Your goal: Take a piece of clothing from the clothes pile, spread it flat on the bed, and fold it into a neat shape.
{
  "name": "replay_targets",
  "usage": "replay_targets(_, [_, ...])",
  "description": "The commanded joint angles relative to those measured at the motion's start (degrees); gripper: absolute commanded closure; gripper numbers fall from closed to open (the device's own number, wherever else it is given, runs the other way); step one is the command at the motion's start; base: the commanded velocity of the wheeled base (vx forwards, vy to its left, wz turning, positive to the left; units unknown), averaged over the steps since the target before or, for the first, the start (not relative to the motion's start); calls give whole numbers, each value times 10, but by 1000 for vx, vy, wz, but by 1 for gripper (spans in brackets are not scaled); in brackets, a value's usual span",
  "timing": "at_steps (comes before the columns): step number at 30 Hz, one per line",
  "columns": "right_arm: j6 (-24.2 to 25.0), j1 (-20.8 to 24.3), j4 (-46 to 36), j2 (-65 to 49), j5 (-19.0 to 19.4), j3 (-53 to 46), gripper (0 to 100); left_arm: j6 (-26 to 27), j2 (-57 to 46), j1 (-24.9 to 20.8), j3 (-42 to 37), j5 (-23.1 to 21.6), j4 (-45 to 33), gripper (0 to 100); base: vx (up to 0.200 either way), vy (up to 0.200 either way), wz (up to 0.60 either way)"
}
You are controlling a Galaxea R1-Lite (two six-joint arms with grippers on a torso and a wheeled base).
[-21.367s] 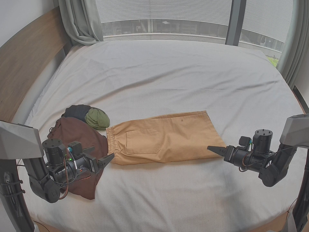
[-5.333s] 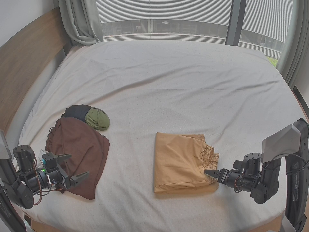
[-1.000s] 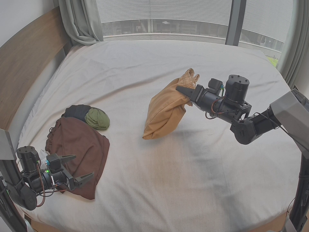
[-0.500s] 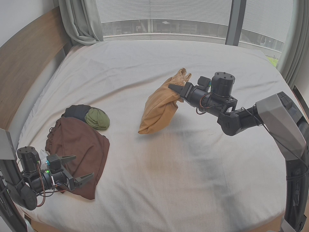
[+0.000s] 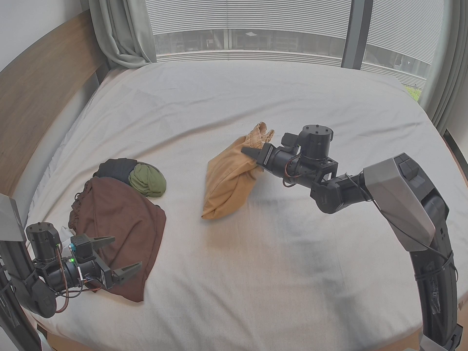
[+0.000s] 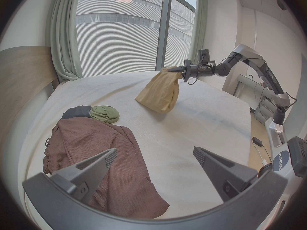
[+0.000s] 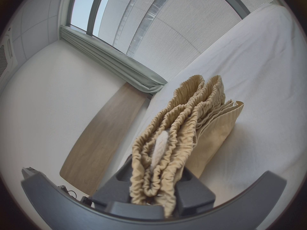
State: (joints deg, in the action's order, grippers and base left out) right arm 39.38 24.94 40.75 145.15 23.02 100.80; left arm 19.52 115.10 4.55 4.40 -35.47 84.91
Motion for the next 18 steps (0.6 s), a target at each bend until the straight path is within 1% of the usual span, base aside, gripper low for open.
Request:
replay_targets(1, [-5, -25, 0, 29, -2, -6, 100, 0, 0, 1, 0, 0, 0, 0, 0, 0, 0])
replay_targets(5, [-5, -39, 2, 28, -2, -28, 100, 0, -1, 1, -1, 0, 0, 0, 0, 0, 0])
replay_targets(6, [-5, -49, 6, 27, -4, -55, 100, 0, -1, 1, -1, 0, 0, 0, 0, 0, 0])
replay_targets(9, [-14, -53, 17, 27, -9, -94, 100, 0, -1, 1, -1, 0, 0, 0, 0, 0, 0])
replay_targets(11, [-18, -53, 32, 30, -20, -115, 100, 0, -1, 0, -1, -1, 0, 0, 0, 0, 0])
replay_targets(18, [-27, -57, 57, 46, -39, -153, 100, 0, -3, 1, 0, -1, 0, 0, 0, 0, 0])
